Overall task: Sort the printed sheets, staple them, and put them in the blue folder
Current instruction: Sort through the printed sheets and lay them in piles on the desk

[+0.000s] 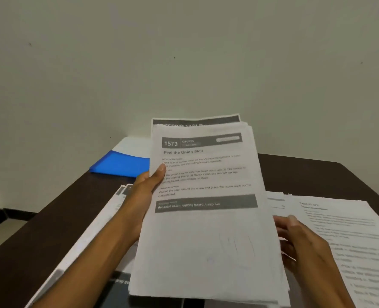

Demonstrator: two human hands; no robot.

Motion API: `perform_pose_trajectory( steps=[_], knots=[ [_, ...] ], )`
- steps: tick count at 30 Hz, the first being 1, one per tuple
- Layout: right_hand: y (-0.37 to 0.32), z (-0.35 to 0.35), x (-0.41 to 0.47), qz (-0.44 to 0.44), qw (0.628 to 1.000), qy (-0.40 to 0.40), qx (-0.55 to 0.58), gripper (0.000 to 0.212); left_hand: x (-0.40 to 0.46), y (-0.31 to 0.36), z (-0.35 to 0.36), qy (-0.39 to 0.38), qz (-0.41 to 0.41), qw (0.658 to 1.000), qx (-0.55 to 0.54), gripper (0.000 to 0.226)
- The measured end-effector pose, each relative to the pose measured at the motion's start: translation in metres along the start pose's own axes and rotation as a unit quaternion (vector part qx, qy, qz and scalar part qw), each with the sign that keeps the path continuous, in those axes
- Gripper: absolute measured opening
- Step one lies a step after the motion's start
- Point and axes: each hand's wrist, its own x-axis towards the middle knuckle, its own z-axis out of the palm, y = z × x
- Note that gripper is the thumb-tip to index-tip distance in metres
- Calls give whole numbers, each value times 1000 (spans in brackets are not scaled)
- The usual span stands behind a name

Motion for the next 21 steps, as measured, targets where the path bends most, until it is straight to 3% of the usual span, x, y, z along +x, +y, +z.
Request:
perform_pose_trajectory(
  steps=[3, 6, 11, 21],
  knots=[
    [6, 2, 8, -61, 997, 46, -32, 31, -1, -19, 16, -16, -9, 1000, 4, 41],
    [20, 6, 9, -100, 991, 64, -68, 9, -3, -28, 23, -21, -23, 1000, -4, 35],
    [34, 5, 20, -97, 984, 95, -118, 25, -2, -36, 23, -21, -38, 999, -4, 37],
    [47, -1, 27, -127, 982, 109, -91, 14, -1, -37, 29, -29, -57, 997, -33, 39]
  ],
)
